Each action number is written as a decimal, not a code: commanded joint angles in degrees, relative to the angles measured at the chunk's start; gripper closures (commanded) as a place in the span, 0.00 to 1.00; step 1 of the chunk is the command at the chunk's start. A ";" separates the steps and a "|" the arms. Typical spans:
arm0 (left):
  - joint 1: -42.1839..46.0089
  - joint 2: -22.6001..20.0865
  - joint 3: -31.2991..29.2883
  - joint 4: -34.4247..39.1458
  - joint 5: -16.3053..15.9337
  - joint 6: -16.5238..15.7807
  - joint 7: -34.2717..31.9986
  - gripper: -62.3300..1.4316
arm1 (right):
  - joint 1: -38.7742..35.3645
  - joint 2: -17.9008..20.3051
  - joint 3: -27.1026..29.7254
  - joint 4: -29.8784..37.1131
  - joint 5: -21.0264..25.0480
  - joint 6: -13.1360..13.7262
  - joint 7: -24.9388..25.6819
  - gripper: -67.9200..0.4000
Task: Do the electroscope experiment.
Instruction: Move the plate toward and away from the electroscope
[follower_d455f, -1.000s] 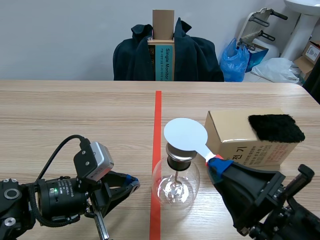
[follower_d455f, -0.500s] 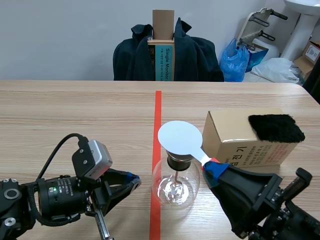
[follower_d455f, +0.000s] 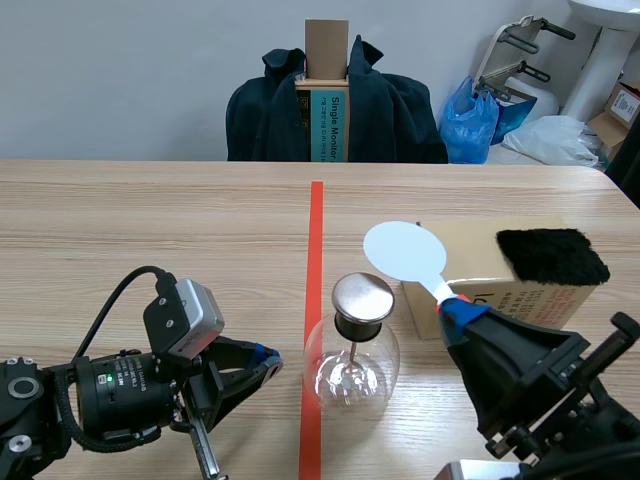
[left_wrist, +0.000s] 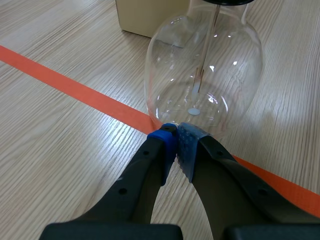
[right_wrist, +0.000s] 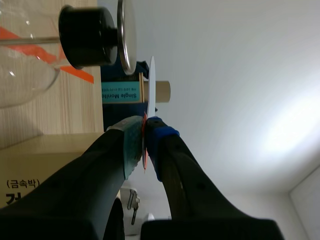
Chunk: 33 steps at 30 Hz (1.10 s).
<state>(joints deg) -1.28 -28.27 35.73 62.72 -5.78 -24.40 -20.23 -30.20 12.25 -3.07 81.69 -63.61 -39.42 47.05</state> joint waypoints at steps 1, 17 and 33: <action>-0.02 -0.17 -0.28 1.36 -0.39 -0.15 -1.01 0.95 | 0.52 0.90 0.50 1.57 0.85 -0.46 -1.79 0.98; -0.02 -0.17 -0.28 1.36 -0.39 -0.15 -1.01 0.95 | 0.50 0.90 0.50 1.57 0.85 -0.44 -16.94 0.98; -0.02 -0.17 -0.28 1.36 -0.39 -0.15 -1.01 0.95 | 0.52 0.90 0.48 1.57 0.83 -0.46 1.49 0.98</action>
<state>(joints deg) -1.28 -28.27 35.73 62.72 -5.78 -24.40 -20.23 -30.20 12.25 -3.07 81.69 -63.46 -39.42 48.31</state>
